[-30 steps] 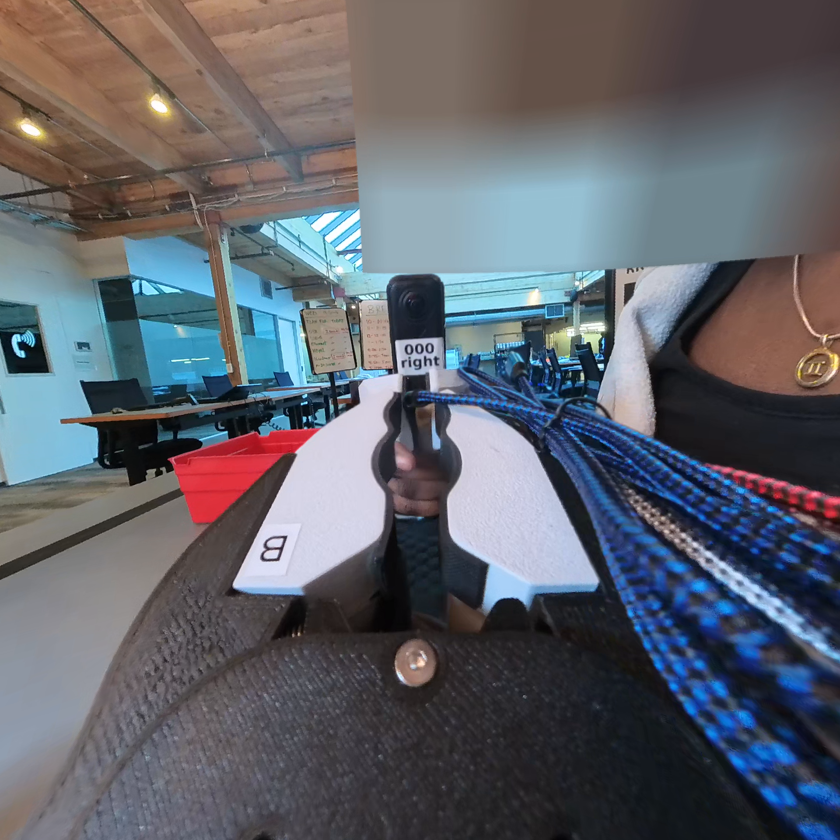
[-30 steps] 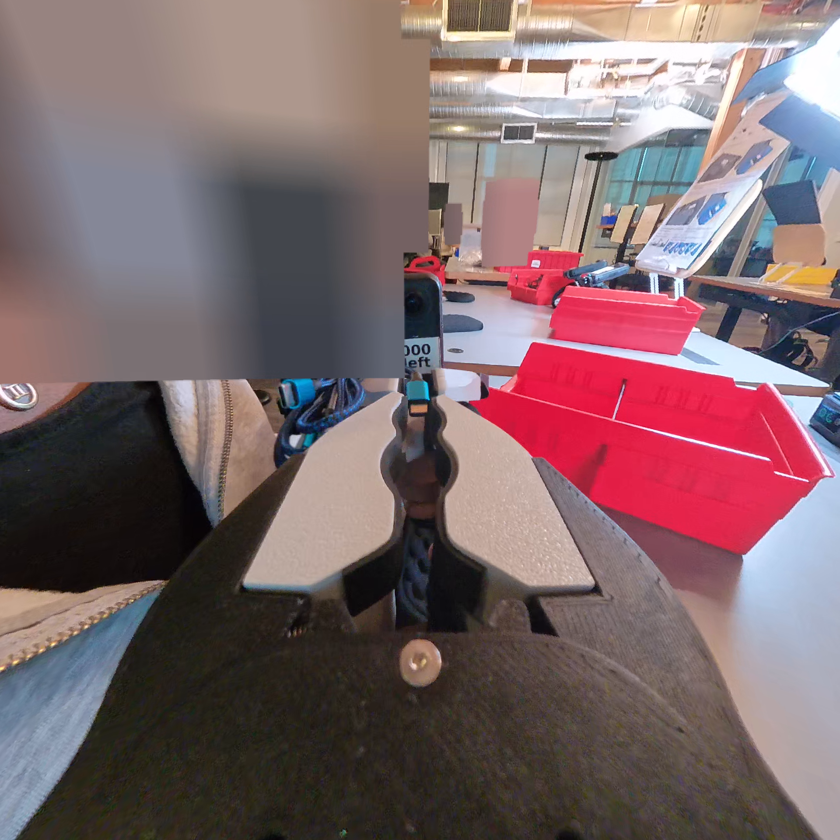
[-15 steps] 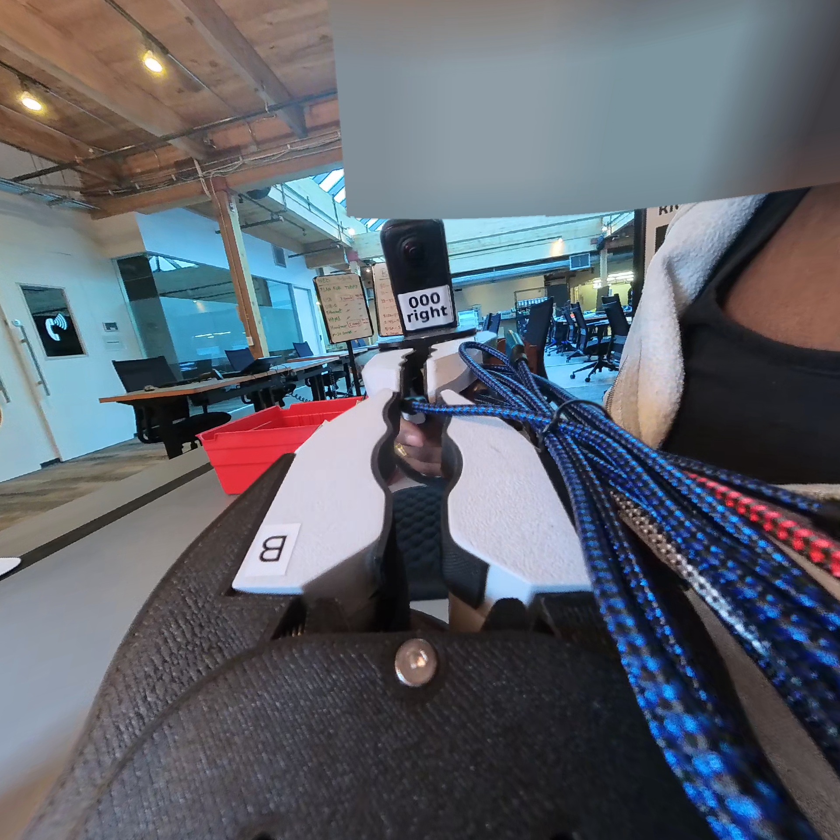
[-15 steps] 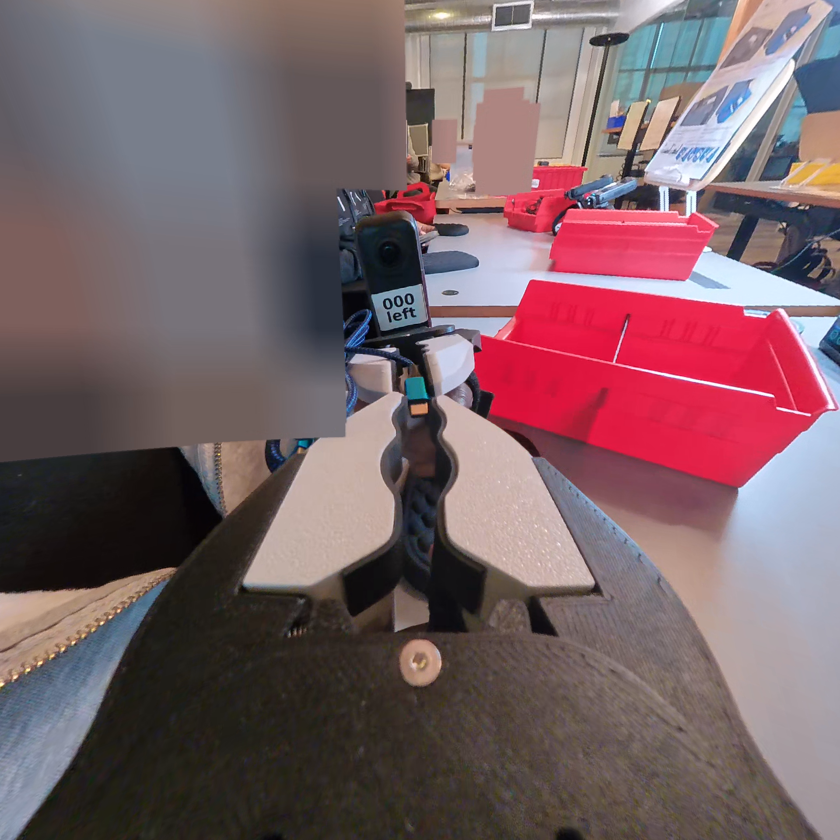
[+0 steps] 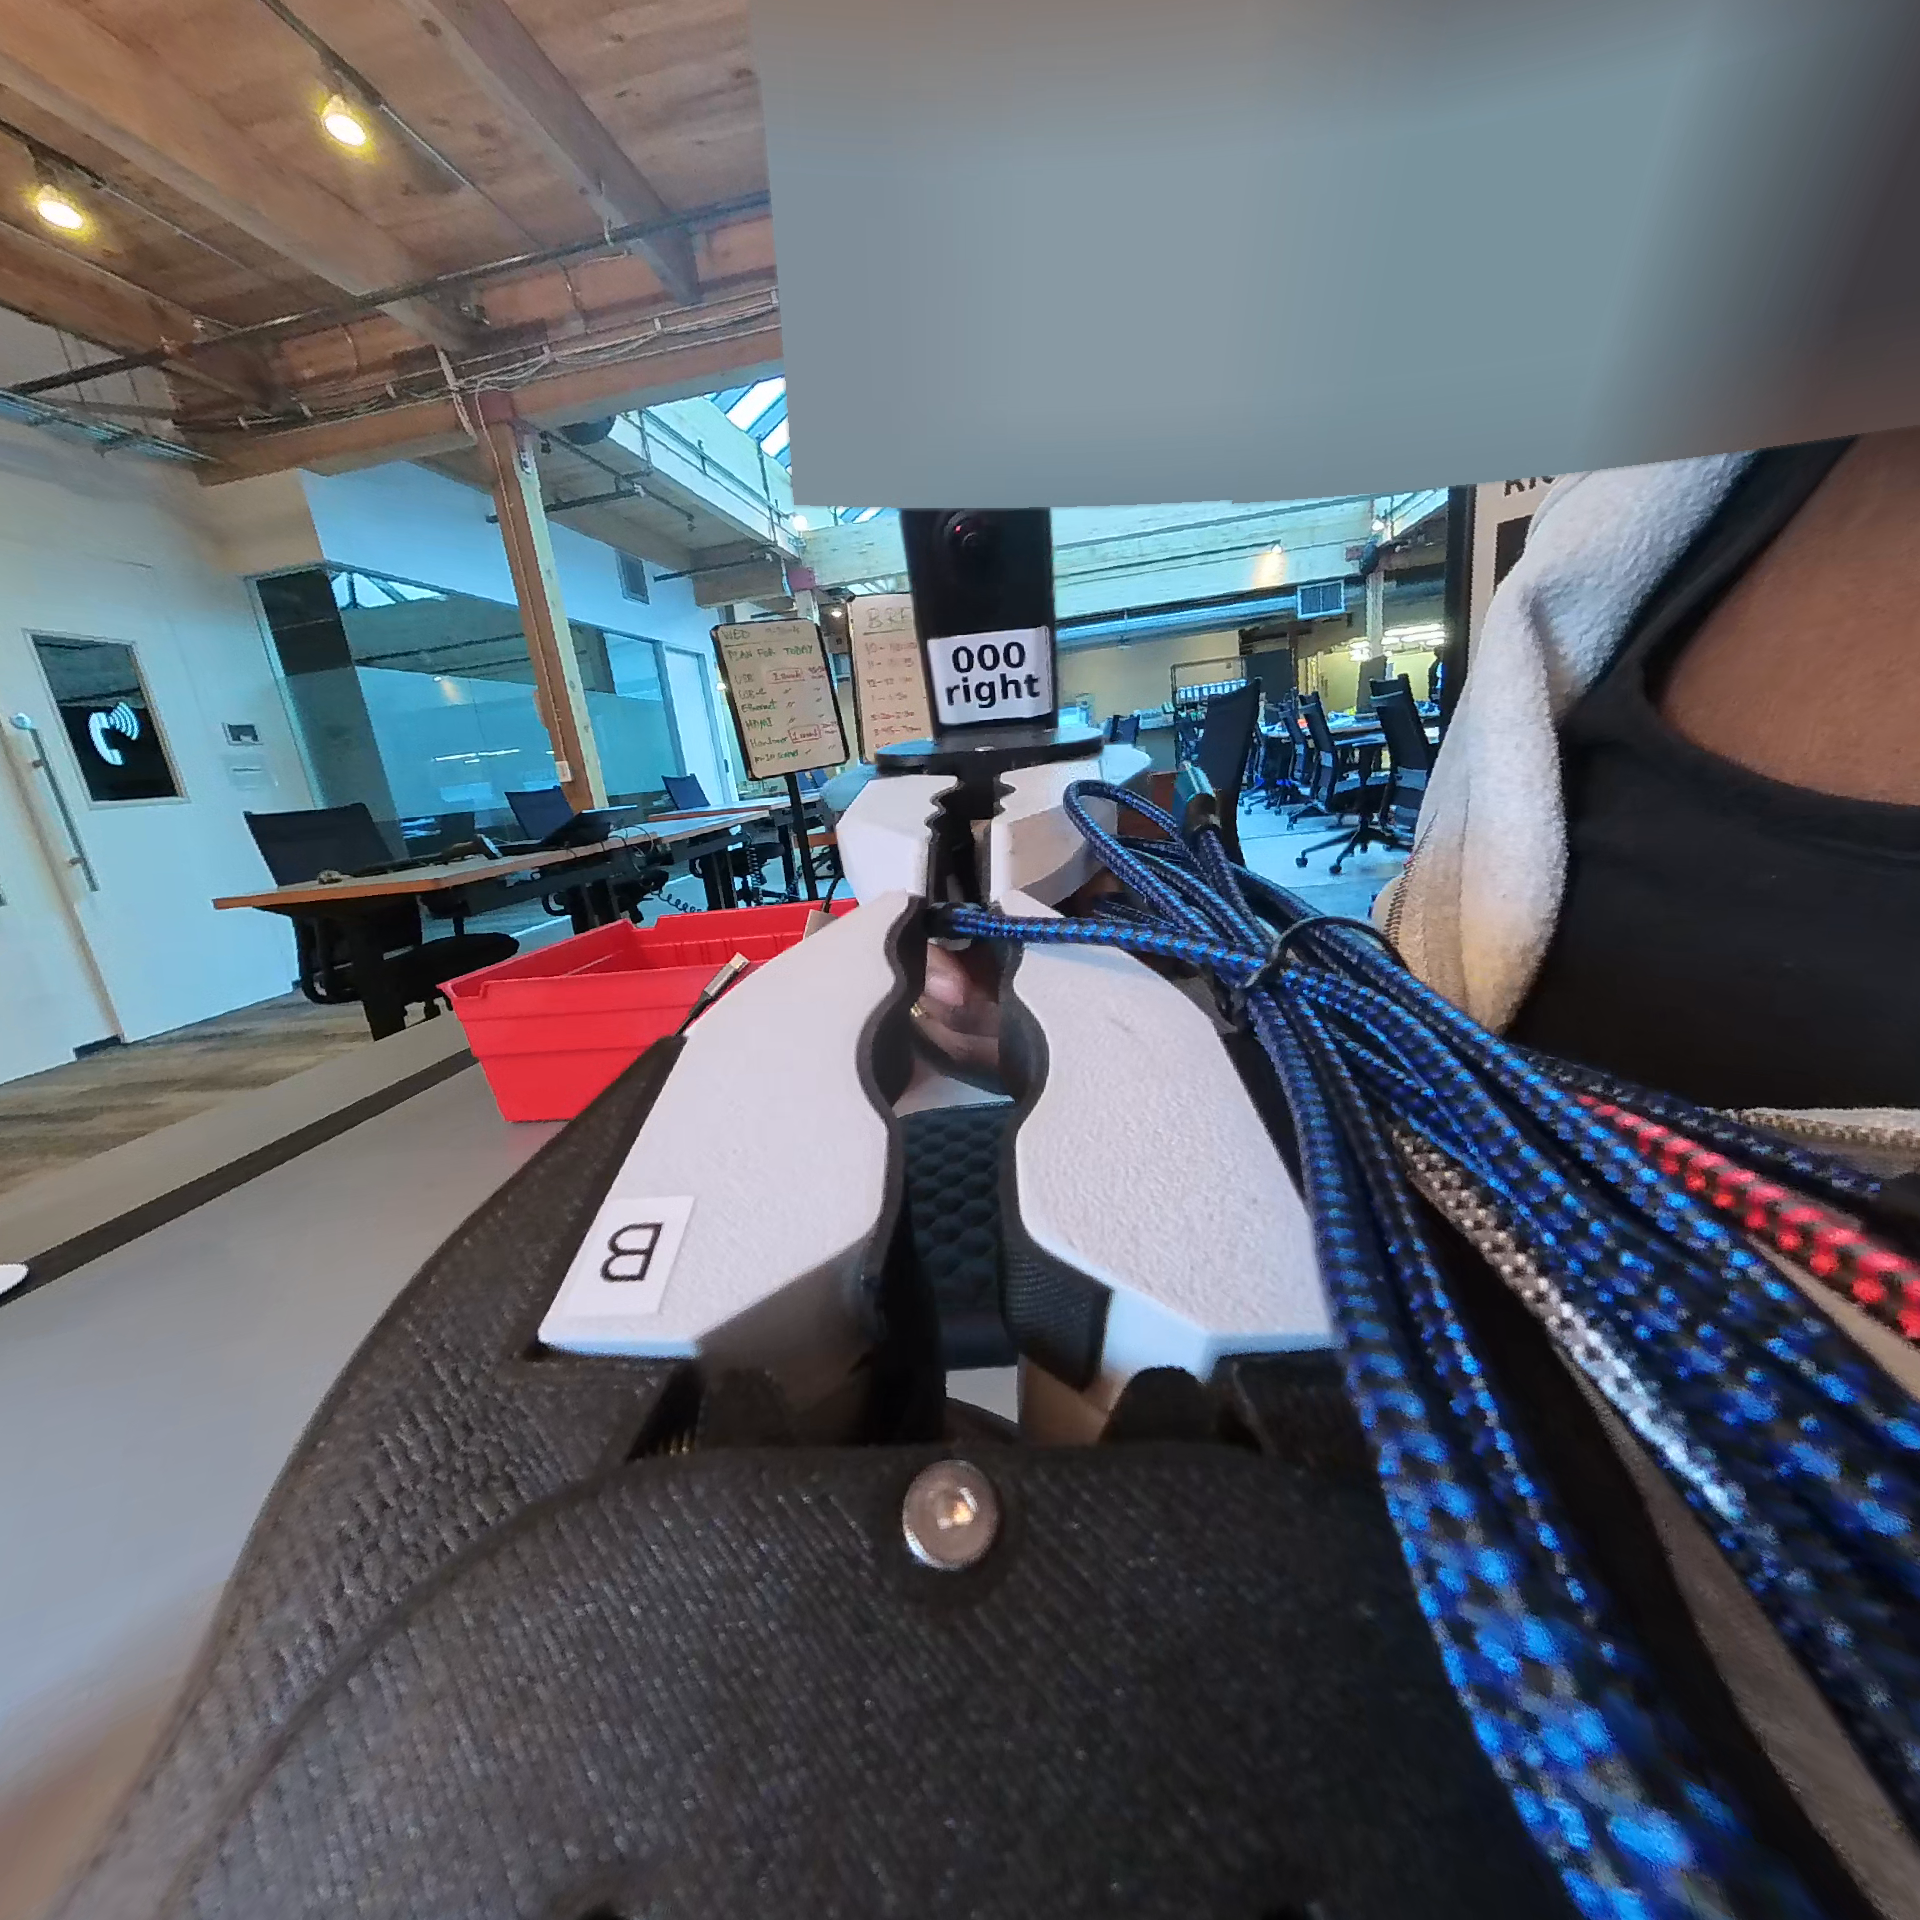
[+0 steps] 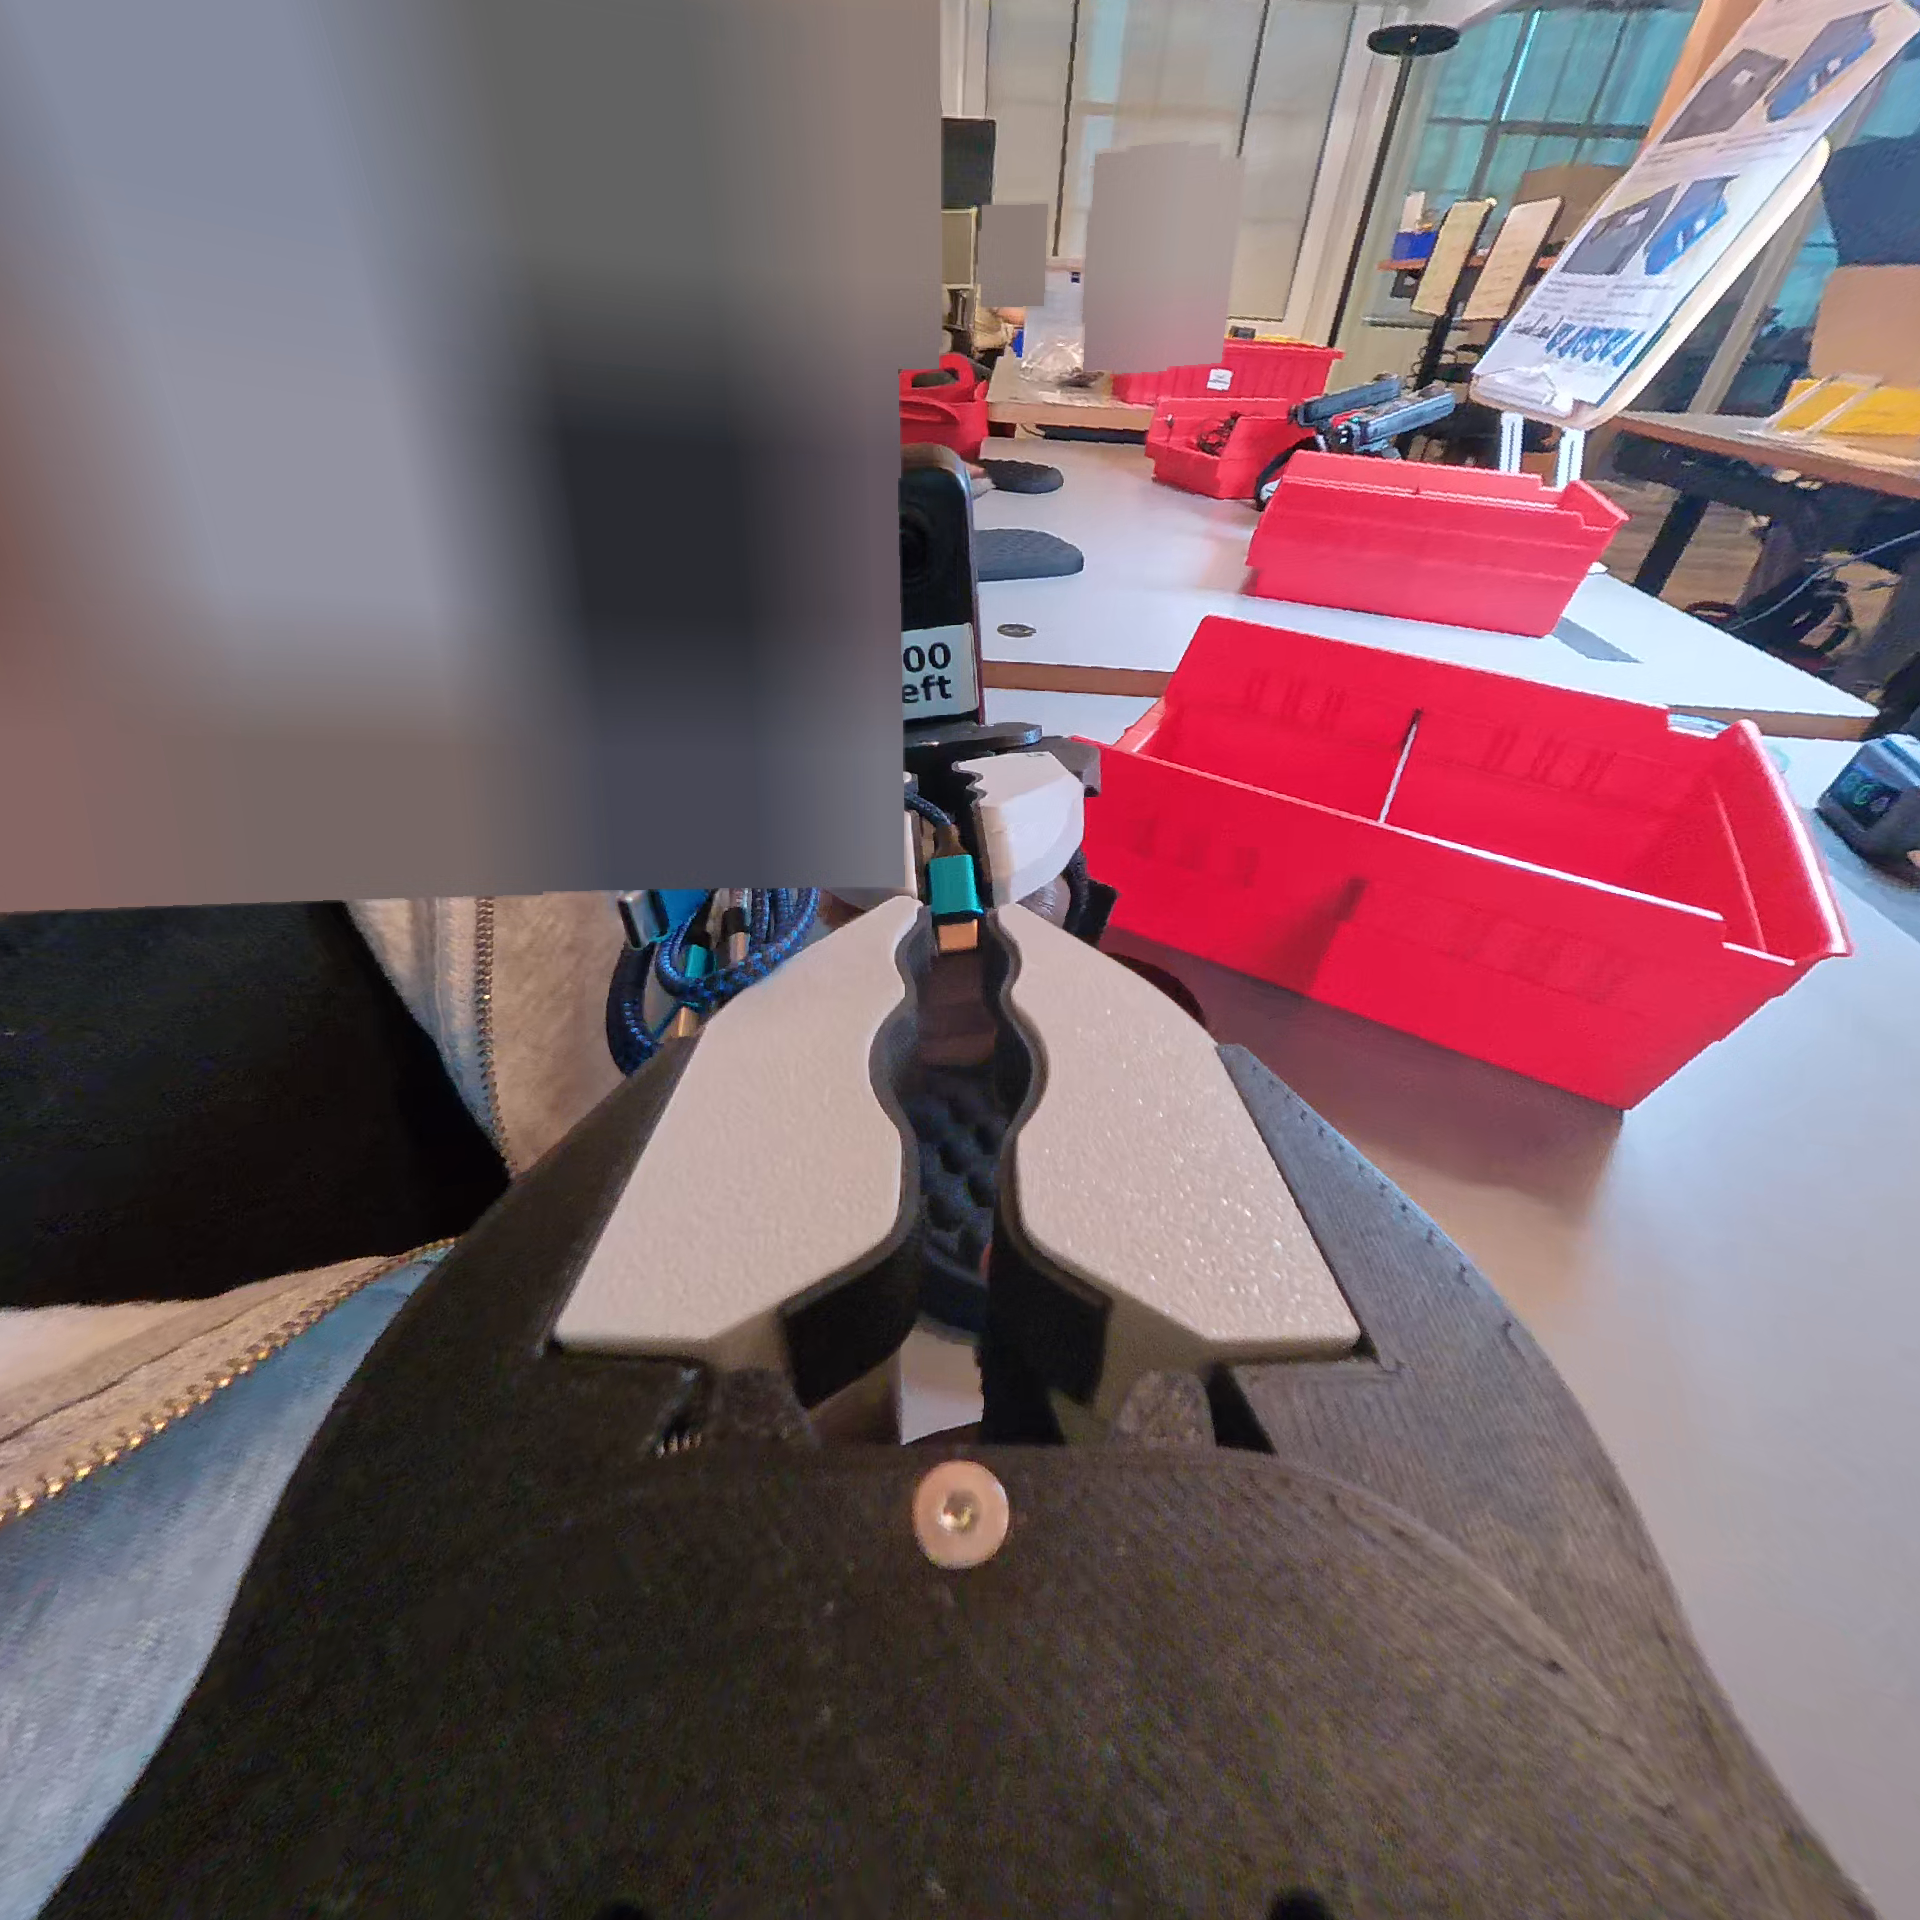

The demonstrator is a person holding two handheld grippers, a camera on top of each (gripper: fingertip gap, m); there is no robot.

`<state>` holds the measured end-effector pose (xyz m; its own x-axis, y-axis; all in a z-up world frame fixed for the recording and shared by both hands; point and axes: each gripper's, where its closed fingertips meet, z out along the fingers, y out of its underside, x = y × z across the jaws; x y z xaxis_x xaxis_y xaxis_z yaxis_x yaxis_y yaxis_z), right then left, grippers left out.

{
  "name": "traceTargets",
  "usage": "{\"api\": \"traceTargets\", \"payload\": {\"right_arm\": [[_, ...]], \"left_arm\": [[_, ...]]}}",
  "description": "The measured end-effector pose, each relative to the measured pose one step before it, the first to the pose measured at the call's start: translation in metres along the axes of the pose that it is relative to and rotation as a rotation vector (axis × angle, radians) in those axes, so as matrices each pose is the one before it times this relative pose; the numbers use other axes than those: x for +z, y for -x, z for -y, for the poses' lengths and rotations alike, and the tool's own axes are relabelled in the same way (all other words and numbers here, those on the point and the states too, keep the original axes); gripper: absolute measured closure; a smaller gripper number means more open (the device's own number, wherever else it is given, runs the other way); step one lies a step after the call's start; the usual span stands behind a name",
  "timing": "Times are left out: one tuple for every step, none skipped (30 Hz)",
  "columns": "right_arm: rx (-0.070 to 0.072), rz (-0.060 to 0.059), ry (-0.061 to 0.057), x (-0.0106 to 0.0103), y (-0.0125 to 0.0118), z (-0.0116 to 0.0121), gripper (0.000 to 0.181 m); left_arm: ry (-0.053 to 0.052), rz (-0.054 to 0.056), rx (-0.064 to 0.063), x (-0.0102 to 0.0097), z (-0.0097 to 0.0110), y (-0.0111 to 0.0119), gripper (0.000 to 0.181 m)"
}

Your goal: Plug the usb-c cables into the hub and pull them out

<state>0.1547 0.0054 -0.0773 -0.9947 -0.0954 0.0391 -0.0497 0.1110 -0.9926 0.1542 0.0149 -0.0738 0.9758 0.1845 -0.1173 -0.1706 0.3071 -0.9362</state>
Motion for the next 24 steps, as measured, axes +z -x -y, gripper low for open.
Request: {"api": "traceTargets", "payload": {"right_arm": [[0.0152, 0.0085, -0.0048, -0.00032, 0.00006, 0.00008, 0.173], [0.0192, 0.0056, -0.0034, -0.00059, -0.00062, -0.00009, 0.173], [0.0169, 0.0074, 0.0044, -0.00151, -0.00082, -0.00089, 0.173], [0.0144, -0.0054, 0.0099, -0.00370, -0.00315, -0.00076, 0.172], [0.0118, -0.0331, 0.0033, -0.00742, -0.00759, 0.00121, 0.167], [0.0094, -0.0439, 0.0042, -0.01079, -0.00972, 0.00130, 0.160], [0.0158, -0.0465, 0.0218, -0.01241, -0.01110, -0.00171, 0.153], [0.0285, -0.0462, 0.0493, -0.01205, -0.01207, -0.00717, 0.146], [0.0425, -0.0428, 0.0789, -0.01032, -0.01218, -0.01365, 0.139], [0.0464, -0.0398, 0.0972, -0.00752, -0.01202, -0.01897, 0.133], [0.0395, -0.0429, 0.0933, -0.00430, -0.01178, -0.02065, 0.131], [0.0328, -0.0327, 0.0735, -0.00162, -0.00986, -0.01930, 0.131], [0.0394, -0.0231, 0.0554, 0.00014, -0.00859, -0.01717, 0.131], [0.0573, -0.0345, 0.0454, 0.00049, -0.01062, -0.01469, 0.131], [0.0646, -0.0372, 0.0292, 0.00038, -0.01106, -0.01112, 0.131], [0.0665, -0.0296, 0.0119, 0.00020, -0.00941, -0.00749, 0.133], [0.0718, -0.0283, 0.0064, 0.00033, -0.00891, -0.00564, 0.134], [0.0709, -0.0280, 0.0098, 0.00074, -0.00857, -0.00525, 0.134], [0.0605, -0.0183, 0.0066, 0.00143, -0.00693, -0.00413, 0.134], [0.0524, 0.0010, -0.0012, 0.00225, -0.00421, -0.00244, 0.133], [0.0534, 0.0112, -0.0055, 0.00279, -0.00303, -0.00073, 0.133], [0.0568, 0.0150, -0.0130, 0.00351, -0.00327, 0.00150, 0.132], [0.0588, 0.0195, -0.0131, 0.00386, -0.00342, 0.00241, 0.132], [0.0575, 0.0242, -0.0079, 0.00435, -0.00286, 0.00248, 0.132]], "left_arm": [[-0.0034, -0.0017, -0.0015, 0.00017, -0.00005, -0.00040, 0.166], [-0.0031, 0.0067, 0.0016, 0.00048, 0.00001, 0.00078, 0.167], [0.0038, 0.0066, 0.0001, 0.00089, -0.00098, 0.00051, 0.167], [0.0090, 0.0134, -0.0002, 0.00149, -0.00157, 0.00132, 0.170], [0.0025, 0.0219, 0.0015, 0.00037, -0.00060, 0.00260, 0.167], [-0.0012, 0.0181, -0.0056, -0.00114, -0.00003, 0.00257, 0.170], [-0.0054, 0.0243, -0.0127, -0.00244, 0.00033, 0.00403, 0.170], [-0.0026, 0.0287, -0.0133, -0.00325, -0.00053, 0.00490, 0.171], [0.0027, 0.0326, -0.0102, -0.00331, -0.00181, 0.00555, 0.171], [0.0132, 0.0267, -0.0063, -0.00278, -0.00346, 0.00445, 0.171], [0.0193, 0.0075, 0.0035, -0.00215, -0.00415, 0.00136, 0.171], [0.0144, -0.0041, 0.0118, -0.00157, -0.00325, -0.00106, 0.171], [0.0108, -0.0015, 0.0089, -0.00088, -0.00236, -0.00114, 0.171], [0.0055, 0.0034, 0.0040, -0.00046, -0.00149, -0.00032, 0.171], [-0.0045, -0.0029, 0.0013, -0.00046, -0.00010, -0.00097, 0.171], [-0.0099, -0.0086, -0.0027, -0.00036, 0.00088, -0.00143, 0.171], [-0.0103, -0.0061, 0.0001, -0.00012, 0.00110, -0.00108, 0.171], [-0.0064, -0.0026, 0.0021, 0.00009, 0.00076, -0.00052, 0.171], [-0.0019, -0.0002, 0.0014, 0.00047, 0.00015, -0.00014, 0.171], [-0.0005, -0.0009, 0.0008, 0.00043, -0.00015, -0.00032, 0.171], [-0.0019, -0.0027, -0.0009, 0.00028, -0.00033, -0.00044, 0.171], [-0.0024, -0.0015, -0.0036, 0.00013, -0.00042, -0.00023, 0.171], [-0.0030, -0.0024, -0.0039, 0.00017, -0.00014, -0.00023, 0.171], [-0.0035, -0.0031, -0.0029, 0.00006, 0.00019, -0.00027, 0.170]]}}
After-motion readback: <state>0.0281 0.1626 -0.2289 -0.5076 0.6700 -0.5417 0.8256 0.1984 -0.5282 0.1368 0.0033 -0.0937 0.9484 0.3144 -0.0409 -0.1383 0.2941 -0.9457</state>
